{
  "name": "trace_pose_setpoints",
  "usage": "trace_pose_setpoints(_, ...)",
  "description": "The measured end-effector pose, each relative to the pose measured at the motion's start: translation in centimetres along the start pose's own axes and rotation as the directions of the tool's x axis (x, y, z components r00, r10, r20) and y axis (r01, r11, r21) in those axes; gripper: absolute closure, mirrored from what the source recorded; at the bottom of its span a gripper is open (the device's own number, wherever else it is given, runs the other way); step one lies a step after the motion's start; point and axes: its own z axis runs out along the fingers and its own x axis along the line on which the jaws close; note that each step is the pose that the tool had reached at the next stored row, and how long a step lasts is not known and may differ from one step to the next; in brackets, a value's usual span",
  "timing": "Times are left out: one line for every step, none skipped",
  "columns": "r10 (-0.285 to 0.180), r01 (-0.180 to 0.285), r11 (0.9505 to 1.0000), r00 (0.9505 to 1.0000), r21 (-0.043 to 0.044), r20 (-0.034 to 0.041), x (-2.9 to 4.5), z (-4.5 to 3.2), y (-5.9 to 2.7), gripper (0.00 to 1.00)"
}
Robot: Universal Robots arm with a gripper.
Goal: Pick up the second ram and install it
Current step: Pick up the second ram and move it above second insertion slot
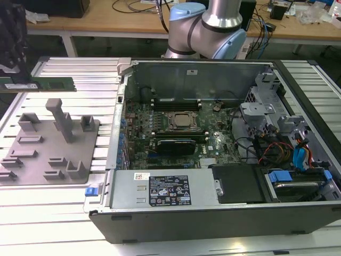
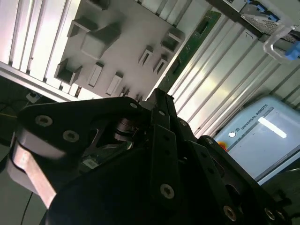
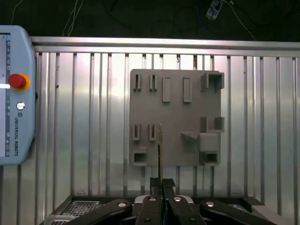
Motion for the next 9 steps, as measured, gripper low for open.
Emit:
trace_pose_setpoints(0.000, 0.000, 1.0000, 1.0000, 0.0001, 0.0001, 0.01, -0.02, -0.64, 0.91)
trace_pose_setpoints(0.000, 0.000, 1.0000, 1.0000, 0.0001, 0.0001, 0.02, -0.05, -1.21, 0.91)
trace_pose_setpoints(0.000, 0.000, 1.0000, 1.0000, 0.0000, 0.0000, 0.02, -0.07, -1.52, 0.91)
trace_pose_setpoints(0.000, 0.000, 1.0000, 1.0000, 0.0000, 0.0000, 0.02, -0.08, -1.75, 0.91)
trace_pose_setpoints(0.000, 0.000, 1.0000, 1.0000, -0.0001, 0.0000, 0.02, -0.10, -2.22, 0.91)
trace_pose_setpoints(0.000, 0.000, 1.0000, 1.0000, 0.0000, 0.0000, 0.04, -0.13, -2.90, 0.91)
trace_pose_setpoints(0.000, 0.000, 1.0000, 1.0000, 0.0001, 0.0001, 0.04, -0.16, -3.61, 0.91)
trace_pose_setpoints(0.000, 0.000, 1.0000, 1.0000, 0.0000, 0.0000, 0.05, -0.20, -4.42, 0.91)
trace_pose_setpoints(0.000, 0.000, 1.0000, 1.0000, 0.0000, 0.0000, 0.06, -0.22, -4.96, 0.91)
